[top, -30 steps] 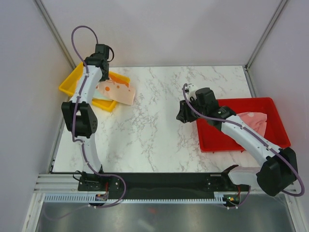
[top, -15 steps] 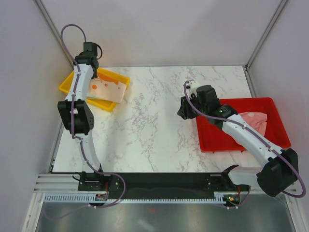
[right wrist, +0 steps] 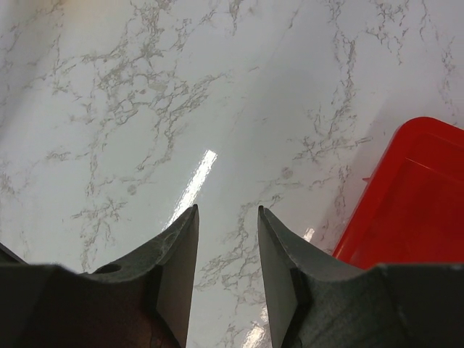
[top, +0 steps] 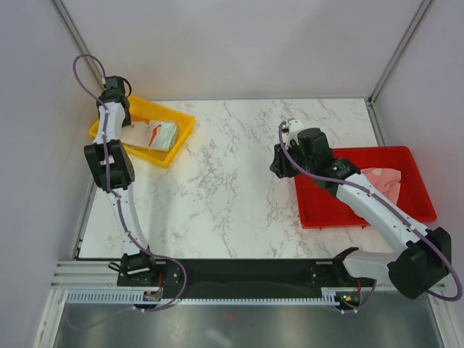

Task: Fold and stack the towels
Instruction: Neatly place the folded towel into the bin

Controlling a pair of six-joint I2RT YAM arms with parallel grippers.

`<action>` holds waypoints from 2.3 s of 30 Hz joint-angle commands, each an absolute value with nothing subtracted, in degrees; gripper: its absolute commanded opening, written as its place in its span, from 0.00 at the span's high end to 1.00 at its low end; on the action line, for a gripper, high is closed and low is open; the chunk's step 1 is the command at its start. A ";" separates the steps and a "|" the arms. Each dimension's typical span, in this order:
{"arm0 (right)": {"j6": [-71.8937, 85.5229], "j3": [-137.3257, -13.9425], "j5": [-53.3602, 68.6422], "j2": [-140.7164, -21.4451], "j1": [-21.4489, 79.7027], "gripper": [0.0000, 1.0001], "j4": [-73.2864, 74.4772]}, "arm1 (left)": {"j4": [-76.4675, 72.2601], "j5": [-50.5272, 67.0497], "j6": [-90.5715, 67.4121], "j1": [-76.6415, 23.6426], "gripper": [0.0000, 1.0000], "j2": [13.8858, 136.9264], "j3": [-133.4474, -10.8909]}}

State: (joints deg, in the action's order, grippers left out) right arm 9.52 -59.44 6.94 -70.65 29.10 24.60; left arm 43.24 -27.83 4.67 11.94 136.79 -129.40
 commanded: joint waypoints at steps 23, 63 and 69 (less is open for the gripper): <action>12.75 -61.88 11.34 -64.78 29.18 0.53 24.00 | 29.10 -15.28 8.43 -1.32 0.30 114.87 -97.21; 10.11 -60.29 8.96 -65.13 29.18 0.52 23.55 | 19.95 -29.00 19.07 -4.57 0.53 122.78 -97.73; 9.93 -60.12 8.79 -64.86 29.18 0.52 23.55 | 19.69 -29.27 19.25 -4.57 0.54 122.87 -97.12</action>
